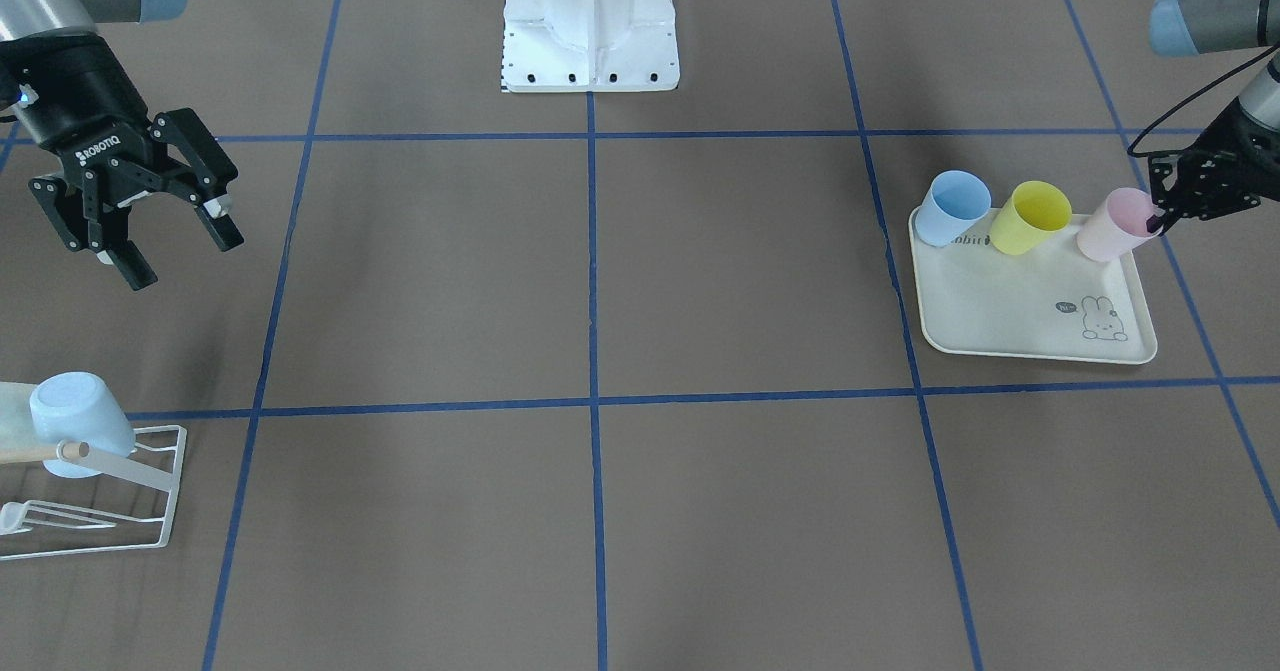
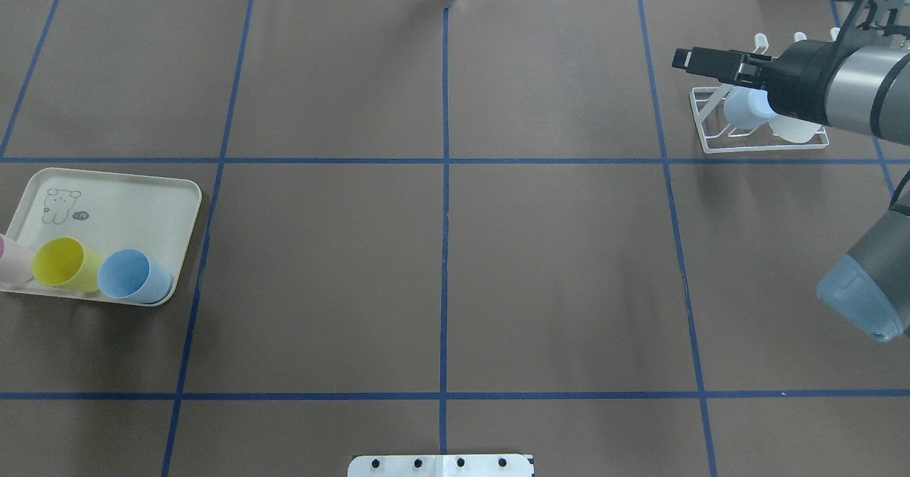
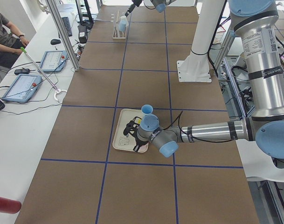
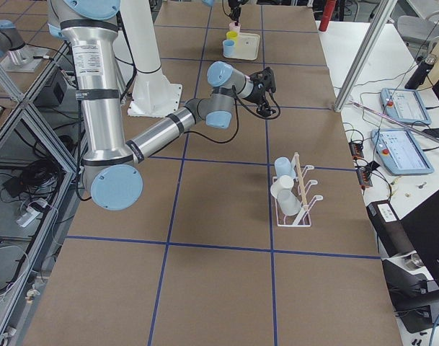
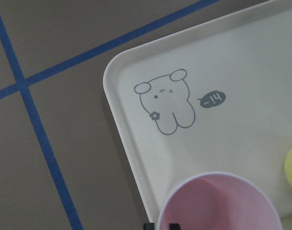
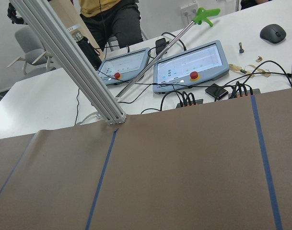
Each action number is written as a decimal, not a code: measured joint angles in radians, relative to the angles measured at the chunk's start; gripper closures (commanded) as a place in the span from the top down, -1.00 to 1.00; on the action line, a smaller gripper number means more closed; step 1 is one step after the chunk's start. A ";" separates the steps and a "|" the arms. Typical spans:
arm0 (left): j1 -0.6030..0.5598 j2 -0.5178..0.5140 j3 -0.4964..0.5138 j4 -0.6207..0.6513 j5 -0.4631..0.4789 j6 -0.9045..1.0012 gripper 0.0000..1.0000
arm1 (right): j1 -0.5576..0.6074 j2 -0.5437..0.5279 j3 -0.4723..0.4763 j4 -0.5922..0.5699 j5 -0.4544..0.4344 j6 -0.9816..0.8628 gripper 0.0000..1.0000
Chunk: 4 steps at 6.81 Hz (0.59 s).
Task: Transfer IKEA cup to right arm and place on rack
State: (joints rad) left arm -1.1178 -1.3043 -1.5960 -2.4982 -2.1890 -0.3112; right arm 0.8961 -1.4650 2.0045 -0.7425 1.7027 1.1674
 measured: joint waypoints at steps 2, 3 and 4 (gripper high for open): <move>-0.023 0.012 -0.036 0.004 0.000 -0.003 -1.00 | 0.000 0.000 0.003 0.000 0.000 0.000 1.00; -0.070 0.009 -0.051 0.018 0.000 -0.008 -1.00 | 0.000 0.001 0.003 0.000 -0.001 0.004 1.00; -0.132 -0.012 -0.060 0.052 -0.001 -0.011 -1.00 | 0.000 0.004 0.001 0.001 -0.001 0.015 1.00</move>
State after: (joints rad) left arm -1.2502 -1.3159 -1.6563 -2.4464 -2.1904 -0.3218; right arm 0.8962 -1.4607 2.0058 -0.7410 1.7021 1.1823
